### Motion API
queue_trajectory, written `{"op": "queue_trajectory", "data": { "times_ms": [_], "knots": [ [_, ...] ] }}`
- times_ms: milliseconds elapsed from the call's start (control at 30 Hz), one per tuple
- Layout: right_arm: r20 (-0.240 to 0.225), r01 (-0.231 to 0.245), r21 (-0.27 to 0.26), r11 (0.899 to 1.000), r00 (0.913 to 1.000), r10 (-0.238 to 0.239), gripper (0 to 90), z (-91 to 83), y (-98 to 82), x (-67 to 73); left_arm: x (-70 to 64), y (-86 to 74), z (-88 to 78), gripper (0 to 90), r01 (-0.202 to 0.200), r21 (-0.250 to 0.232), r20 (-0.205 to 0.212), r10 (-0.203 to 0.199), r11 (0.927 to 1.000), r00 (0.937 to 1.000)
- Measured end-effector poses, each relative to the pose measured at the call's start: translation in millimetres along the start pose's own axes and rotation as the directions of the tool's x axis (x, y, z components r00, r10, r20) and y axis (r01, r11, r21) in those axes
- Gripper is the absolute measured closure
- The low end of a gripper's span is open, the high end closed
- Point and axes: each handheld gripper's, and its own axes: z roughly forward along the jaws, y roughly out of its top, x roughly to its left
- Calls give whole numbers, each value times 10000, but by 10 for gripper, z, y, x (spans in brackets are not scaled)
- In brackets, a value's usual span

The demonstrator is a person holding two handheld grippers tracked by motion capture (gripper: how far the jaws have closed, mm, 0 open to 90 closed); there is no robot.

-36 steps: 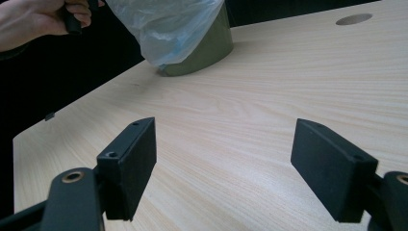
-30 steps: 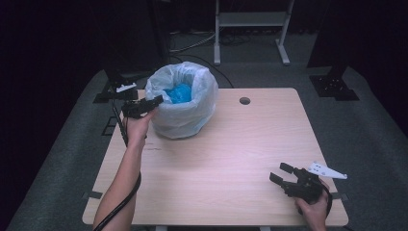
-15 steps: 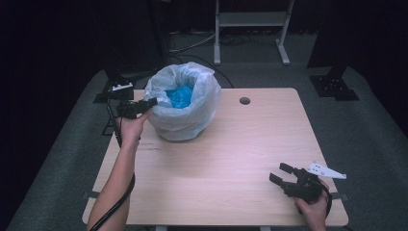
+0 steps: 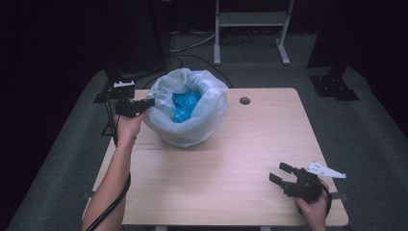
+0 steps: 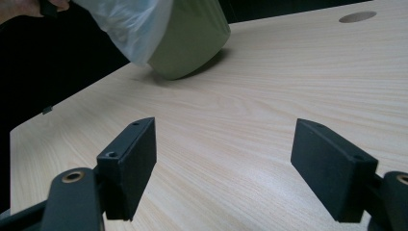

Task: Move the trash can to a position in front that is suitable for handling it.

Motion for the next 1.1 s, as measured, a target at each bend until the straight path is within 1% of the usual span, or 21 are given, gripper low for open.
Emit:
{"op": "queue_trajectory", "data": {
  "times_ms": [167, 267, 333, 500, 533, 567, 633, 733, 833, 1100],
  "knots": [
    [-19, 48, 23, 10000, 10000, -48, 230, 12, 2, 5, -53, 41, -65, 774, -472, 304, 121, 468, 9984, 9988],
    [-27, 47, 31, 10000, 10000, -47, 229, 12, 4, 7, -69, 55, -97, 779, -677, 543, 113, 672, 9962, 9977],
    [-33, 44, 27, 10000, 10000, -44, 229, 12, 5, 9, -68, 52, -136, 783, -892, 744, 57, 890, 9932, 9960],
    [-82, 6, 31, 10000, 10000, -6, 230, 20, 6, 15, -21, -22, -256, 785, -1070, 1051, -66, 1082, 9887, 9941],
    [-102, 33, 49, 10000, 9999, -32, 229, 26, 6, 20, 2, -58, -296, 785, -1062, 1155, -43, 1074, 9876, 9942],
    [-102, 33, 49, 10000, 9999, -32, 229, 26, 6, 20, 2, -58, -296, 784, -1062, 1155, -43, 1074, 9876, 9942],
    [-132, 41, 82, 10000, 9999, -40, 230, 33, 5, 29, 30, -112, -369, 784, -1034, 1208, -37, 1046, 9873, 9945],
    [-152, 117, 89, 9999, 9998, -116, 229, 48, 5, 36, 56, -182, -496, 784, -1133, 1234, -32, 1145, 9859, 9934],
    [-164, 95, 159, 9998, 9998, -92, 229, 57, 3, 46, 63, -247, -596, 784, -1231, 1271, 1, 1241, 9842, 9923],
    [-111, 183, 199, 9996, 9998, -180, 229, 67, 9, 72, 76, -402, -809, 782, -1284, 1151, 245, 1264, 9850, 9917]
  ]
}}
